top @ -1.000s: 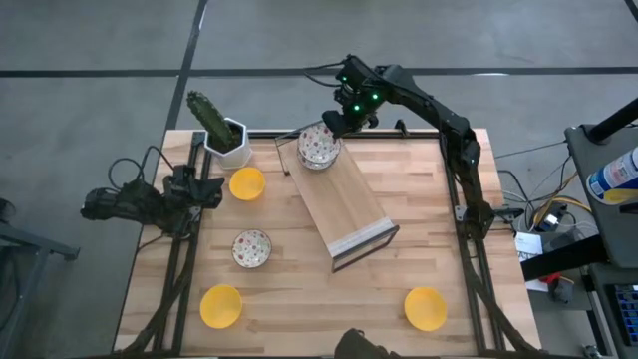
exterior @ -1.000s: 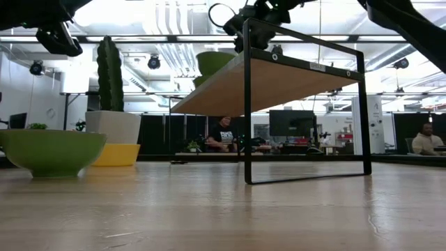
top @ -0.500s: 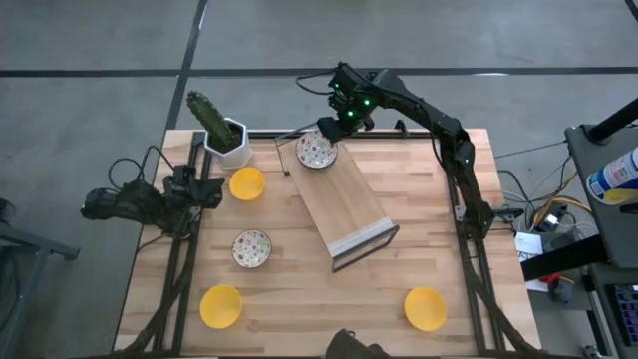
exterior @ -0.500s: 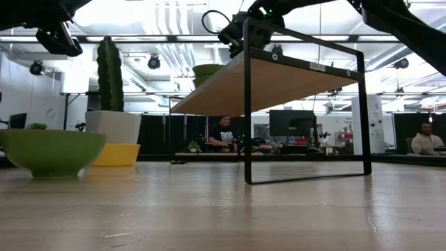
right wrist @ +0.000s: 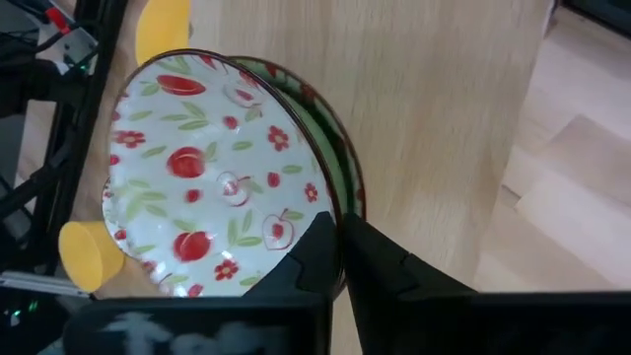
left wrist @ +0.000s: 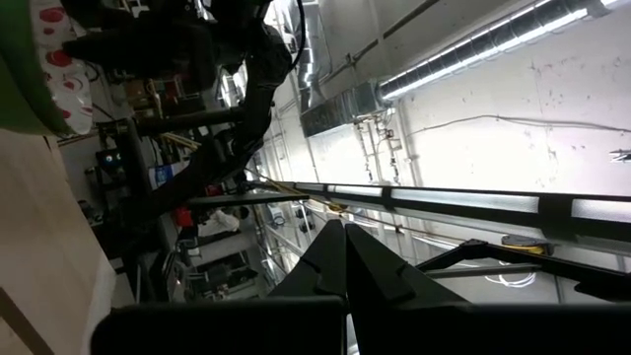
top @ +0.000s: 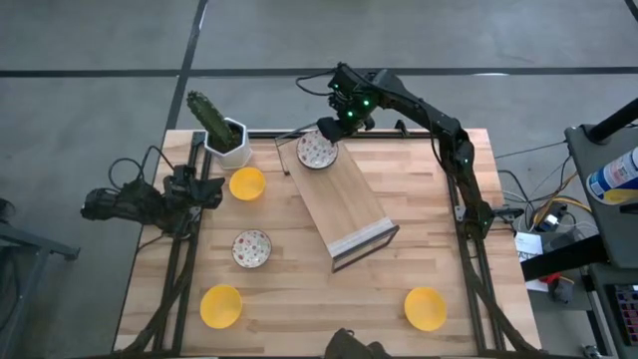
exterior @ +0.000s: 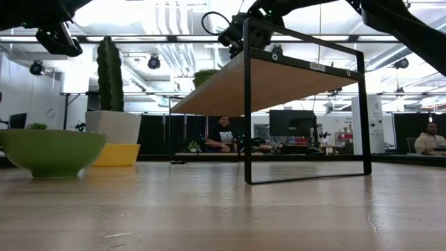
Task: Pick & Place Mini bowls
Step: Stack the top white patterned bowl on the white patterned bowl on the shelf
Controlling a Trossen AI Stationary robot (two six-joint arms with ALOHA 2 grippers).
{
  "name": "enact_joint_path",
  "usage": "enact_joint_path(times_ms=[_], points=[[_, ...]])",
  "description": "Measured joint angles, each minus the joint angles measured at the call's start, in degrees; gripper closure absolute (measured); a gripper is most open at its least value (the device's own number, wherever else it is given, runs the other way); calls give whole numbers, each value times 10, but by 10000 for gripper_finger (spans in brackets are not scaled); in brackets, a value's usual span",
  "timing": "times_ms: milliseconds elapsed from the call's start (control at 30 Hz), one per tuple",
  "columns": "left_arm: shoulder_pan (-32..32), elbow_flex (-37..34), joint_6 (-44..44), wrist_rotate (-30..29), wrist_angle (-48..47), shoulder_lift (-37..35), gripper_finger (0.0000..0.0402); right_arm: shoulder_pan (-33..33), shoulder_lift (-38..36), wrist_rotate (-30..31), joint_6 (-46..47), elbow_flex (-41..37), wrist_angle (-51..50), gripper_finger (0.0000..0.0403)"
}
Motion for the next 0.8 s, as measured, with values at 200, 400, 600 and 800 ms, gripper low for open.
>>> enact_joint_path(times_ms=[200,400,600,800], points=[[0,0,0,0,0,0,401,0,0,9,0,0,0,350],[0,0,-3,1,0,0,401,0,0,12,-2,0,0,315],[0,-1,-4,6,-5,0,401,0,-3,33,-9,2,-1,288],[0,-1,-4,14,-5,0,401,0,-18,76,-13,7,14,284]])
